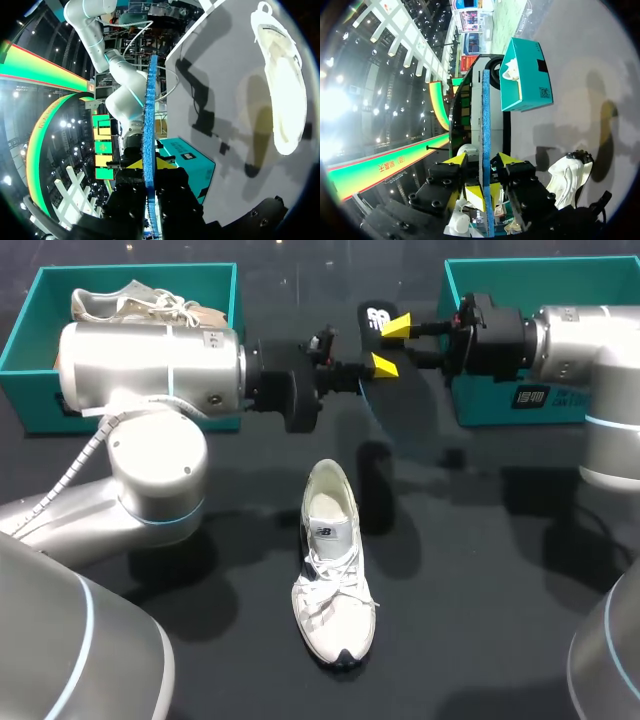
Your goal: Take the shoe out of the shoebox, open the shoe tongue, remove and reinsert the insole, then place the shoe into the shoebox
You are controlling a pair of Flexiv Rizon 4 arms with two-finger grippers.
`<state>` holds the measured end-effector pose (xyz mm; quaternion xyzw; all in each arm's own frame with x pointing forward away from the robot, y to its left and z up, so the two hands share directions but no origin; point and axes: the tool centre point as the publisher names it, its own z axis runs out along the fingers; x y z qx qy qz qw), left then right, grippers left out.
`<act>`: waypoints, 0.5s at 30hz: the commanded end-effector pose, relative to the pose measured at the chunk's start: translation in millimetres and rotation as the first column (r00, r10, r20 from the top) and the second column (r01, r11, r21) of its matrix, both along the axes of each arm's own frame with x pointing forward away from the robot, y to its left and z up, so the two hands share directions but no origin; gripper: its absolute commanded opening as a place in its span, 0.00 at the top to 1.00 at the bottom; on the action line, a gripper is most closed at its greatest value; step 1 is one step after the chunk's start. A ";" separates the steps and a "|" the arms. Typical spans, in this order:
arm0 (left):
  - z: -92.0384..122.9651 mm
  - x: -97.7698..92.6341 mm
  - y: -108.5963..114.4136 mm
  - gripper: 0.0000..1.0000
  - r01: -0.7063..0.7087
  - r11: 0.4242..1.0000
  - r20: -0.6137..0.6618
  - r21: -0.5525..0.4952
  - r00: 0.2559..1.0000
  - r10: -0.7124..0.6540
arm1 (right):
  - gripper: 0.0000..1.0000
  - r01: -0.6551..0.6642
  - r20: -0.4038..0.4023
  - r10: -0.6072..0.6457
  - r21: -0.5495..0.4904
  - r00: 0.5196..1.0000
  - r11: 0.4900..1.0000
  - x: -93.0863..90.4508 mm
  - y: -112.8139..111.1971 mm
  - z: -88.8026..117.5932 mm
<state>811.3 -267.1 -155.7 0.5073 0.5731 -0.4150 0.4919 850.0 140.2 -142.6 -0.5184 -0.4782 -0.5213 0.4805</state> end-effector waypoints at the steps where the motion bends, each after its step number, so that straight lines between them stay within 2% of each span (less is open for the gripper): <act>1: 2.9 -10.0 26.2 1.00 -0.008 1.000 -0.022 -0.005 1.000 0.008 | 0.00 0.000 0.012 0.000 0.012 1.000 1.000 -11.0 -15.0 -2.9; 11: 10.6 -23.0 60.5 1.00 -0.022 0.999 -0.166 -0.035 0.986 0.016 | 0.00 -0.016 0.046 0.017 -0.010 0.999 1.000 -30.4 -42.0 -1.7; 15: 13.4 -26.7 74.7 1.00 0.005 0.995 -0.299 -0.102 0.954 -0.036 | 0.00 -0.030 0.060 0.030 0.001 0.998 1.000 -33.6 -45.9 -2.4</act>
